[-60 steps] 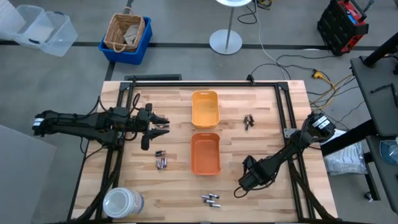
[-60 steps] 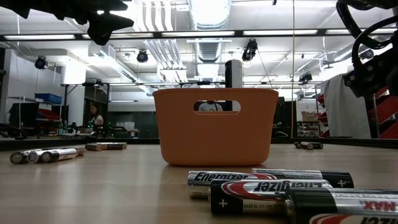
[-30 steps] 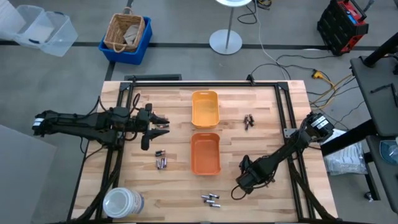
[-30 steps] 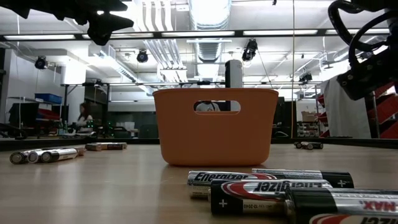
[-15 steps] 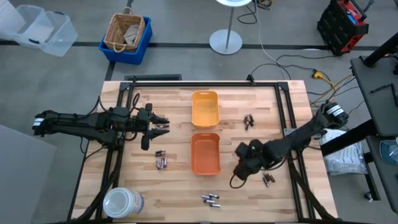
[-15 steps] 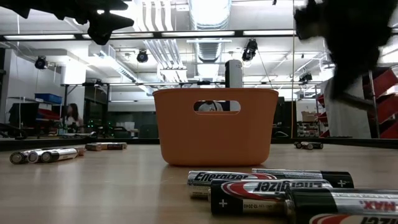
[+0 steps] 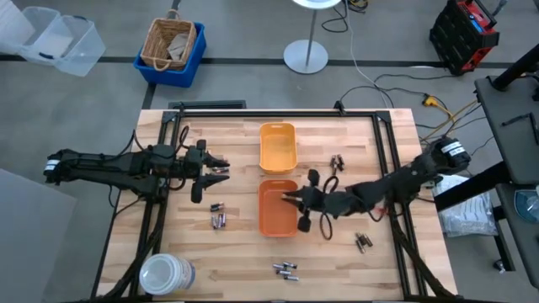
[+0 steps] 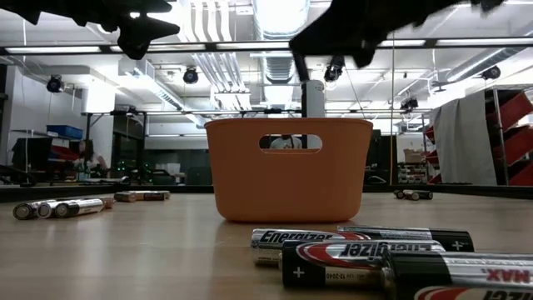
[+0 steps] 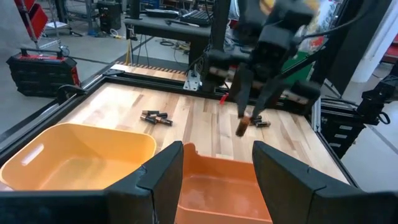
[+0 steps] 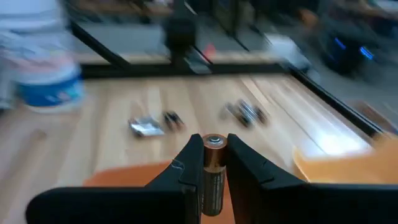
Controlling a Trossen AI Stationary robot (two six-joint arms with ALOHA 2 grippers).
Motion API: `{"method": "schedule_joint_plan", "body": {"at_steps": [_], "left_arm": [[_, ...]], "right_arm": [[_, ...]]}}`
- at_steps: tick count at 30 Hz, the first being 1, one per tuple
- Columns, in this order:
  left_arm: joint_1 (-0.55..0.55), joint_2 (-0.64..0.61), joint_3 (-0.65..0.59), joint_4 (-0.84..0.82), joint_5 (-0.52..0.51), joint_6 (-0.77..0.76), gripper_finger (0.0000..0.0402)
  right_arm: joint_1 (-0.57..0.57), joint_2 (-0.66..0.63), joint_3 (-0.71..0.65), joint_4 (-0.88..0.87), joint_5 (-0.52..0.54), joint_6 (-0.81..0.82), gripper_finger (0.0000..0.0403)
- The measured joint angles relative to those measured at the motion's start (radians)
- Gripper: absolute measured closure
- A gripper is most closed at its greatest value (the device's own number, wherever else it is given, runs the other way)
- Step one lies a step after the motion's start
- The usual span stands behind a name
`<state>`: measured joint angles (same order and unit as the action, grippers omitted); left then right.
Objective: Sort batteries
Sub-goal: Put the black battery into the orange bin
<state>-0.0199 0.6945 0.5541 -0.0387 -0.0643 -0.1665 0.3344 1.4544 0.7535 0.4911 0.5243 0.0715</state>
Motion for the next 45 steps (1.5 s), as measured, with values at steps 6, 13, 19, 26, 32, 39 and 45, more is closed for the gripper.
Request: {"method": "schedule_joint_plan", "body": {"at_steps": [6,13,19,26,32,39,45], "left_arm": [[0.000,0.001,0.000,-0.003,0.000,0.000,0.0224],[0.000,0.001,0.000,0.005,0.000,0.000,0.0224],[0.000,0.005,0.000,0.016,0.000,0.000,0.0224],[0.000,0.016,0.000,0.017,0.000,0.000,0.0224],[0.000,0.019,0.000,0.019,0.000,0.000,0.0224],[0.000,0.020,0.001,0.020,0.000,0.000,0.0224],[0.000,0.021,0.001,0.021,0.000,0.000,0.0224]], "right_arm": [[-0.108,0.144,-0.213,0.656,-0.371,-0.114,0.0364],[-0.204,0.378,-0.253,0.951,-0.571,-0.030,0.0364],[-0.204,0.494,-0.202,1.029,-0.579,-0.045,0.0364],[-0.204,0.511,-0.183,1.033,-0.579,-0.046,0.0364],[-0.204,0.504,-0.184,1.028,-0.579,-0.050,0.0364],[-0.204,0.504,-0.184,1.025,-0.578,-0.058,0.0364],[-0.204,0.504,-0.184,1.006,-0.544,-0.056,0.0332]]}}
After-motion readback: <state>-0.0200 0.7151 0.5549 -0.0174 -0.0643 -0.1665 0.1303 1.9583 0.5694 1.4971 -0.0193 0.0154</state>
